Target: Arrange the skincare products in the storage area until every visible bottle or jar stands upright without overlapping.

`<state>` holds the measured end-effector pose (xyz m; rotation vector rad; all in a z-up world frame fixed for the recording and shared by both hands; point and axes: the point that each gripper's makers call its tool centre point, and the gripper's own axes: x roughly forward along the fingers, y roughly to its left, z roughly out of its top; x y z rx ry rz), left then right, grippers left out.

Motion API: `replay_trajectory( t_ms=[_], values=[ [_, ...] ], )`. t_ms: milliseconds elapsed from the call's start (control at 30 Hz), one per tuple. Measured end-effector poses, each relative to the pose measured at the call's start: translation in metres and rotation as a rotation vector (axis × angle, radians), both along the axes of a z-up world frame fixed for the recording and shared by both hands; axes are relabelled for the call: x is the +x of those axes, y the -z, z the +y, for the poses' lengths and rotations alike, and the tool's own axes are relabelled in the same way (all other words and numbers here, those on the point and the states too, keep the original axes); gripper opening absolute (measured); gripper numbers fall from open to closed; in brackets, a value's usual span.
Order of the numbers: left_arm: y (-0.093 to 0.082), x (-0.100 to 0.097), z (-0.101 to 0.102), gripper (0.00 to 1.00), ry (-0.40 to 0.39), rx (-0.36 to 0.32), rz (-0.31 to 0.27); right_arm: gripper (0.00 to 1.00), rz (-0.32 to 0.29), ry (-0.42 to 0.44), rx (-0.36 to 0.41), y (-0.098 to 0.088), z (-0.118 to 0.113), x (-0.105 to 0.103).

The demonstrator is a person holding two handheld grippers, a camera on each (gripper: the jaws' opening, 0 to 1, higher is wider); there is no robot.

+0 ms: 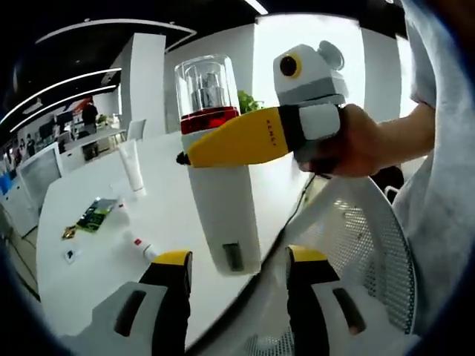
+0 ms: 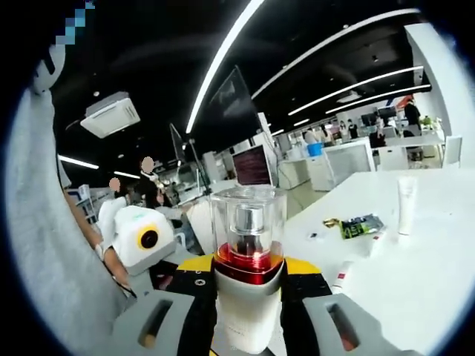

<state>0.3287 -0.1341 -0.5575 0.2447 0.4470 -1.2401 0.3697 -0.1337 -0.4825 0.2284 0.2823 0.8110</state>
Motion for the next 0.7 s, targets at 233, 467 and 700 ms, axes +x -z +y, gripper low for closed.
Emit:
replay_trajectory(
  t_ms=[233,467,700],
  values=[
    [-0.018,0.021,0.013,0.59,-0.079,-0.045,-0.003,0.26,-0.013,0.037,-0.01,-0.014,-0.014,0.015],
    [0.003,0.049,0.052,0.58,-0.148,0.106,-0.083,0.26,-0.029,0.079,0.01,-0.027,-0.035,0.047],
    [0.044,0.058,0.059,0.57,-0.196,0.219,-0.054,0.26,-0.061,0.132,0.002,-0.044,-0.066,0.087]
  ],
)
